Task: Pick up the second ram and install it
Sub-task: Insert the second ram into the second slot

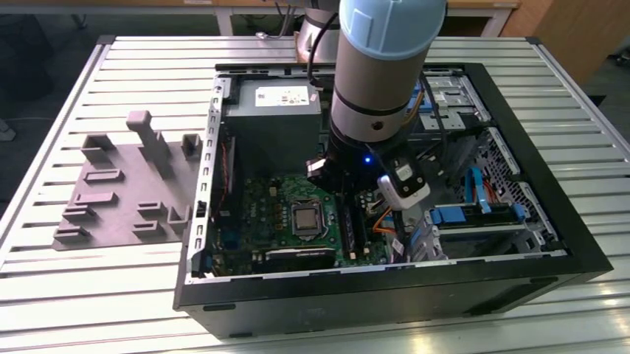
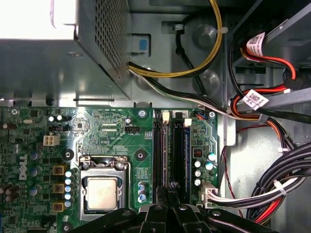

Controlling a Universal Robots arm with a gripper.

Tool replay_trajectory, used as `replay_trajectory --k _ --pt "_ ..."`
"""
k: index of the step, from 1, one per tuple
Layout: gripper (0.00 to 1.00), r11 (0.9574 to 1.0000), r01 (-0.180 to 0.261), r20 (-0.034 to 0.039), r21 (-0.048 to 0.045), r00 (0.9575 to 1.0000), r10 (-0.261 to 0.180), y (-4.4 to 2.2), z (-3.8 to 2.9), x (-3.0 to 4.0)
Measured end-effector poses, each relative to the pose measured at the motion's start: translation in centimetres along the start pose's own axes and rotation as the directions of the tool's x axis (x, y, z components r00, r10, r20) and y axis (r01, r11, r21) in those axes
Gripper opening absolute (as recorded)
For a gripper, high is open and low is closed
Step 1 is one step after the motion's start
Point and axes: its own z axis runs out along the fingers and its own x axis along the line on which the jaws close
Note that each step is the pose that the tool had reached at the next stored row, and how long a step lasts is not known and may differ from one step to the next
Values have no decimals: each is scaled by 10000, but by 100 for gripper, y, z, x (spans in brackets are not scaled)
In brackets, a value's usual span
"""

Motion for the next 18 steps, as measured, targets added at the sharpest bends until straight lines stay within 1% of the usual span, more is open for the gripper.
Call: replay_trajectory --k 7,15,18 --pt "12 10000 -84 5 -4 10000 84 -1 14 0" --pt "12 10000 -91 5 -8 10000 91 -1 15 0" --pt "12 10000 -93 5 -29 10000 93 0 14 1"
